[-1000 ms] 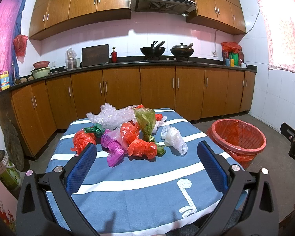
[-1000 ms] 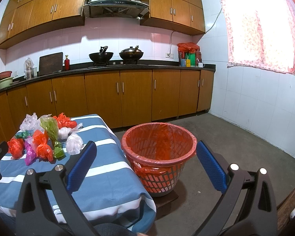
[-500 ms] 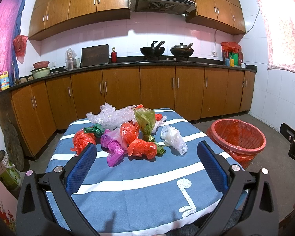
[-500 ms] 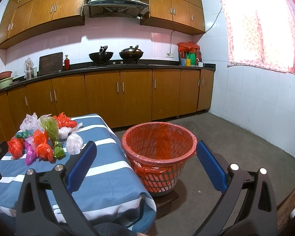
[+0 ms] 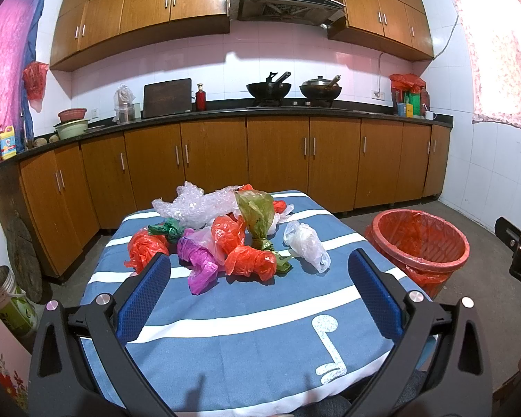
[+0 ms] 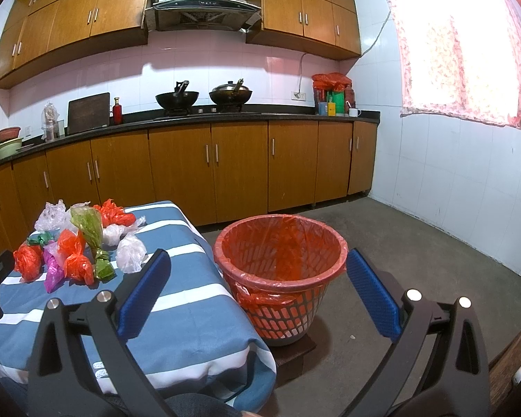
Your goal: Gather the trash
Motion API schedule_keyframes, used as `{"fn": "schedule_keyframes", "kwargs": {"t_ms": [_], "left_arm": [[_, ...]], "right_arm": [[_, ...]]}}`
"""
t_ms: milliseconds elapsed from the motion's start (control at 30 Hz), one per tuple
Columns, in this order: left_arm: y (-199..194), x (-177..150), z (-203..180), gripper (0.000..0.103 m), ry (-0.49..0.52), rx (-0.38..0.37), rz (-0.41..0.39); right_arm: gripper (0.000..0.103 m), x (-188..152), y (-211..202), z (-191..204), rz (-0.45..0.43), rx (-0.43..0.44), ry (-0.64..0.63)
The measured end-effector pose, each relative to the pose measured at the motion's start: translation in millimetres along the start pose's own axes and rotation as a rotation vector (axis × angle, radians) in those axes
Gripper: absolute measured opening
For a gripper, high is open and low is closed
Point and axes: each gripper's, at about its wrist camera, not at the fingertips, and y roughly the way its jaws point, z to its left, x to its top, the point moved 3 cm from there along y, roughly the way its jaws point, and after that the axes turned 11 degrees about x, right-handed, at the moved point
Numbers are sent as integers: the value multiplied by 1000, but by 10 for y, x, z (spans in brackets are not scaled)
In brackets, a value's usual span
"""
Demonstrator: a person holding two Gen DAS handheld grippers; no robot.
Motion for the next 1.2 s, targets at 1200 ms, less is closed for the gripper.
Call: {"fn": "schedule_keyframes", "kwargs": {"t_ms": [1200], "left_arm": [[0, 0, 0, 101, 1, 1, 0]], "right_arm": [[99, -53, -16, 20, 6, -2, 8]]}}
